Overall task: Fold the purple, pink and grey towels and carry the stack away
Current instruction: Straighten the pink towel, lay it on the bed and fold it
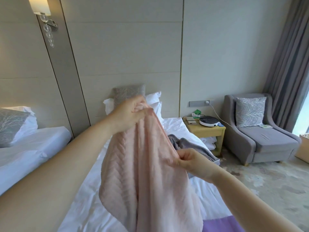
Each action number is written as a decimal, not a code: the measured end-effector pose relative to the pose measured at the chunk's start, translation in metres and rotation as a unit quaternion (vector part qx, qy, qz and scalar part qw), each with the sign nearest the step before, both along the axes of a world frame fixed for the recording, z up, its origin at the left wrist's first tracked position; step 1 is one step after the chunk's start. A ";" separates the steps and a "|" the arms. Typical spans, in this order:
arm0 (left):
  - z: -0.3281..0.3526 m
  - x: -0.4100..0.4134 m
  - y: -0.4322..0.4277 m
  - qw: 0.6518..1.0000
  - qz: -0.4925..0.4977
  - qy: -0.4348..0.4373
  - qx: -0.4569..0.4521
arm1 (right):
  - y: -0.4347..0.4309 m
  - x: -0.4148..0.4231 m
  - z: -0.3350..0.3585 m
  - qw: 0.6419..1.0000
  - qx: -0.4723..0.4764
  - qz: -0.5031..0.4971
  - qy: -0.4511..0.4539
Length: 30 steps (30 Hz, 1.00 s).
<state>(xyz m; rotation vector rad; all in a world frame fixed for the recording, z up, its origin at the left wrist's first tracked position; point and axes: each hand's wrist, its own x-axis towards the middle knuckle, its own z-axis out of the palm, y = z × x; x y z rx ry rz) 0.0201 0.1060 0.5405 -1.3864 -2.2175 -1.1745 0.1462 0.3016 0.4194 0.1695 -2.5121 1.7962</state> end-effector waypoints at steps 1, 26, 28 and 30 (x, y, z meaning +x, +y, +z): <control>0.004 -0.005 -0.006 0.999 0.037 0.017 0.018 | 0.002 0.001 -0.002 0.999 0.045 0.001 -0.015; -0.070 0.002 -0.041 0.962 -0.022 -0.266 0.049 | -0.008 -0.013 0.034 0.989 0.088 0.096 -0.073; -0.057 -0.009 -0.050 0.958 0.001 -0.268 0.102 | 0.003 -0.006 0.027 0.986 0.121 0.071 -0.095; -0.052 -0.020 -0.057 0.949 0.030 -0.281 0.139 | 0.014 0.000 0.025 0.985 0.133 0.049 -0.097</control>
